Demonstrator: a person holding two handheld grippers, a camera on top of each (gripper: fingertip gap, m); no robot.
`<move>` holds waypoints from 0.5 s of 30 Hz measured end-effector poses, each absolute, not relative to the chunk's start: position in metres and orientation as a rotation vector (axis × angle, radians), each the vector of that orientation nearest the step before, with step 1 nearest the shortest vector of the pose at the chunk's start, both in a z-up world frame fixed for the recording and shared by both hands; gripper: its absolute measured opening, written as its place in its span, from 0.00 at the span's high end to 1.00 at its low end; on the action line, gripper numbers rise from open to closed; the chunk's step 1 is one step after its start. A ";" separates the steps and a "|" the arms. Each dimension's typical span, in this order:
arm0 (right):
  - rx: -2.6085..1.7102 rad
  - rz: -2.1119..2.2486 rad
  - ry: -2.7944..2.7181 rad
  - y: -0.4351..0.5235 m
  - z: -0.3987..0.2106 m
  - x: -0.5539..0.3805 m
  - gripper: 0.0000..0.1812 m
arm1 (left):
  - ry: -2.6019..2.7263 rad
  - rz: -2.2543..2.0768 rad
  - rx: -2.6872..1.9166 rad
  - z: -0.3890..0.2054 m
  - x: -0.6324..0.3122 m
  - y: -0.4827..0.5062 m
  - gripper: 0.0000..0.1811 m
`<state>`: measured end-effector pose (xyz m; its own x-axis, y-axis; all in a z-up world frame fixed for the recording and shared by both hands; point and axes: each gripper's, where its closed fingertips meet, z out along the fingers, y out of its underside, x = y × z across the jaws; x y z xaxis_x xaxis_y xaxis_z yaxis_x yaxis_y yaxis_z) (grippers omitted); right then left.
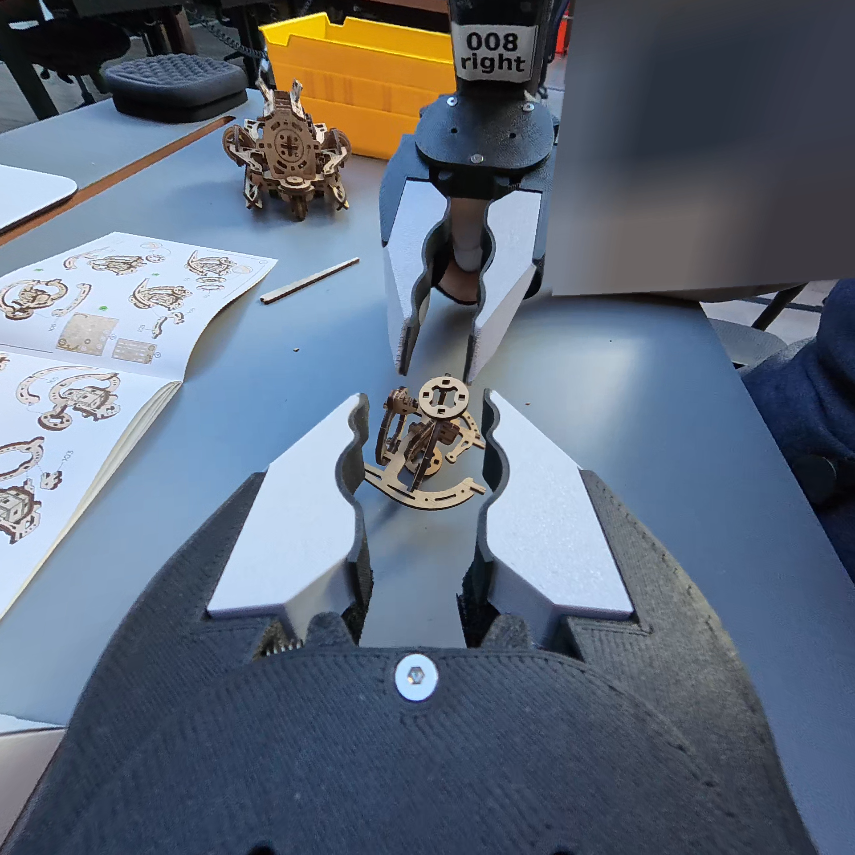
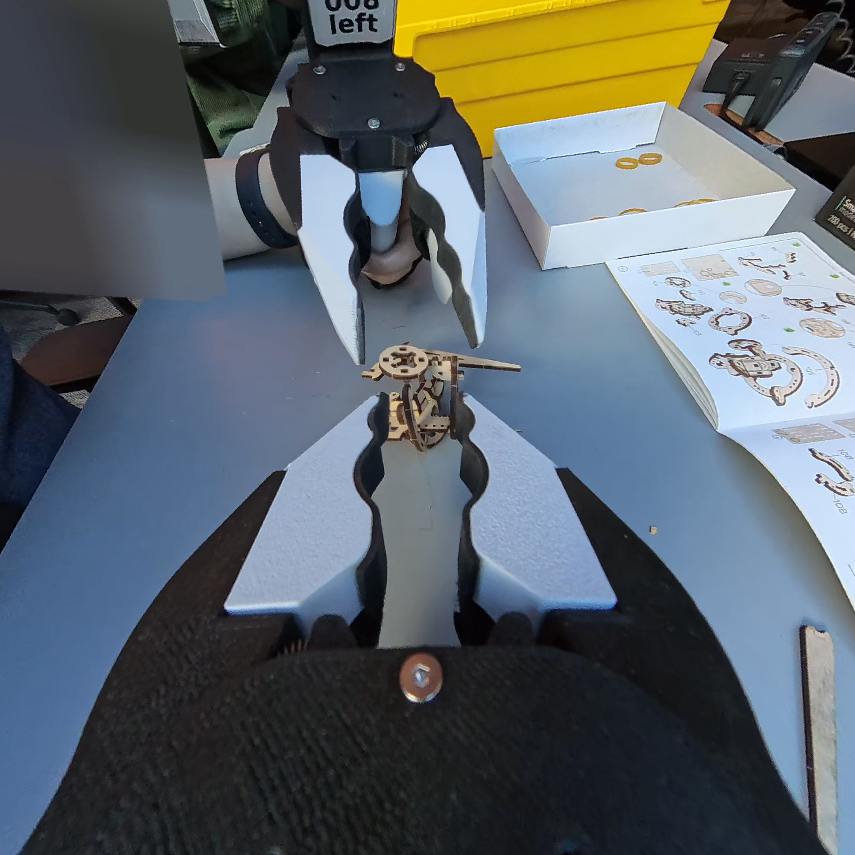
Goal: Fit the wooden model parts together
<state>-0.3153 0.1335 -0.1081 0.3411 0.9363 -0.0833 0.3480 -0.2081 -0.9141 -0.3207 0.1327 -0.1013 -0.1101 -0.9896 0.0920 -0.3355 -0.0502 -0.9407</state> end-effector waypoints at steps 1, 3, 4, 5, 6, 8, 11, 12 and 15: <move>-1.747 0.850 -1.149 0.134 -0.110 -0.315 0.85 | 1.530 -1.175 -1.452 -0.102 -0.320 0.132 0.73; -1.745 0.859 -1.151 0.134 -0.111 -0.314 0.85 | 1.534 -1.178 -1.449 -0.102 -0.320 0.131 0.73; -1.745 0.867 -1.149 0.134 -0.111 -0.314 0.85 | 1.531 -1.182 -1.448 -0.102 -0.321 0.132 0.73; -1.742 0.874 -1.151 0.134 -0.111 -0.314 0.85 | 1.526 -1.188 -1.448 -0.101 -0.321 0.133 0.73; -1.737 0.881 -1.157 0.134 -0.112 -0.314 0.85 | 1.520 -1.194 -1.449 -0.101 -0.321 0.134 0.73; -1.732 0.890 -1.163 0.133 -0.113 -0.315 0.85 | 1.513 -1.206 -1.445 -0.099 -0.322 0.135 0.73; -1.731 0.883 -1.167 0.133 -0.114 -0.316 0.85 | 1.525 -1.215 -1.437 -0.099 -0.323 0.133 0.74; -1.731 0.879 -1.167 0.134 -0.114 -0.316 0.85 | 1.531 -1.212 -1.436 -0.100 -0.322 0.132 0.74; -1.729 0.876 -1.166 0.134 -0.114 -0.316 0.85 | 1.550 -1.201 -1.437 -0.102 -0.322 0.131 0.74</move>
<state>-0.3157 0.1340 -0.1137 0.3189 0.9437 -0.0879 0.3471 -0.2026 -0.9157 -0.3217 0.1307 -0.1022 -0.1437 -0.9848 0.0971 -0.3402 -0.0430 -0.9394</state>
